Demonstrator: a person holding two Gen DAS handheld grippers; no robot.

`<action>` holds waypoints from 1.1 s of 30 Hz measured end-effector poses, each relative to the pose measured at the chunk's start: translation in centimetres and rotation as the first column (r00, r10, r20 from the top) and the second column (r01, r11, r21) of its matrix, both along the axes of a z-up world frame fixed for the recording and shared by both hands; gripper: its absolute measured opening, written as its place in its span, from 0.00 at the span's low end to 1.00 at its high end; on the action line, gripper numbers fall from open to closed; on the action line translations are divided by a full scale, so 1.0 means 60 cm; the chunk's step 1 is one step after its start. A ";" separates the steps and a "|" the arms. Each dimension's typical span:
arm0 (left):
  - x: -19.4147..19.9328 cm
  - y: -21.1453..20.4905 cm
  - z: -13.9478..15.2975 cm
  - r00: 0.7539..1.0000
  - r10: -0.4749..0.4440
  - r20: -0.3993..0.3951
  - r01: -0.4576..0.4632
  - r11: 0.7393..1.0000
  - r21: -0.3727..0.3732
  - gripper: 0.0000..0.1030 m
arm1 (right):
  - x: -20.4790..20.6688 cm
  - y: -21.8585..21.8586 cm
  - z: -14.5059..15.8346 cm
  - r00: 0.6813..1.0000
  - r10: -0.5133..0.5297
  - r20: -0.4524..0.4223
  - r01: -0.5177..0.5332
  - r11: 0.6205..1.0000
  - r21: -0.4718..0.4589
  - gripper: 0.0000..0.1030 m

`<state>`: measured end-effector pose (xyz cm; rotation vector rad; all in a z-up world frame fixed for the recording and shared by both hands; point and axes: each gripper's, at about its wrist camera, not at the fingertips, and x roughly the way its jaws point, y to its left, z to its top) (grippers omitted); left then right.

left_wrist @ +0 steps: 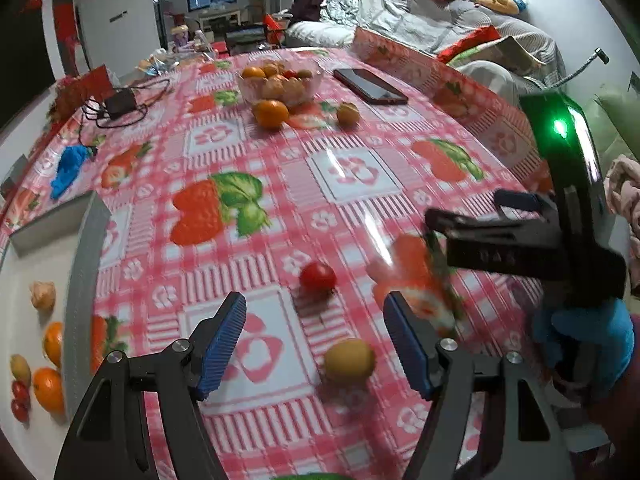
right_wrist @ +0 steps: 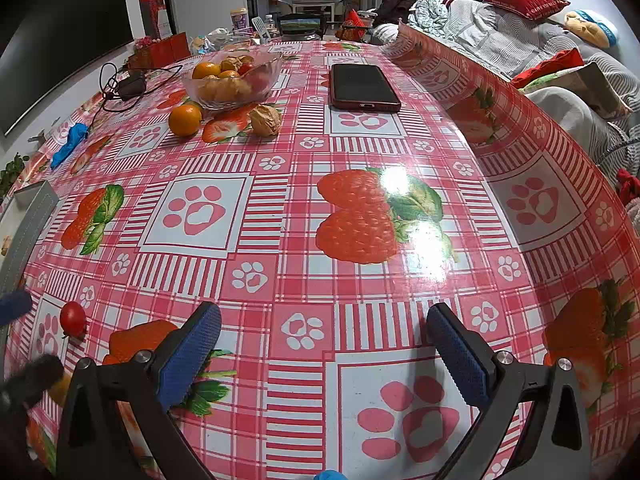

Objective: Organize fruits

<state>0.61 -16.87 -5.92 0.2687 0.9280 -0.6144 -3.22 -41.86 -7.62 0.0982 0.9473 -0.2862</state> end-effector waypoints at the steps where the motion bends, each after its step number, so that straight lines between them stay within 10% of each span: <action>1: -0.004 -0.004 -0.002 1.000 -0.007 -0.004 0.007 1.000 0.003 0.73 | 0.000 0.000 0.000 1.000 0.000 0.000 0.000 1.000 0.000 1.00; 5: -0.014 -0.021 -0.016 1.000 -0.012 -0.010 0.012 0.999 0.048 0.71 | 0.000 0.000 0.000 1.000 0.000 0.000 0.000 1.000 0.000 1.00; 14: -0.016 -0.020 -0.025 1.000 0.000 -0.029 0.001 0.999 0.053 0.30 | -0.001 0.000 0.000 1.000 -0.001 0.001 0.001 1.000 -0.001 1.00; 33: 0.003 0.095 -0.023 0.985 0.167 -0.046 -0.164 0.984 0.065 0.30 | -0.001 0.001 -0.001 1.000 -0.002 0.001 0.002 1.000 -0.003 1.00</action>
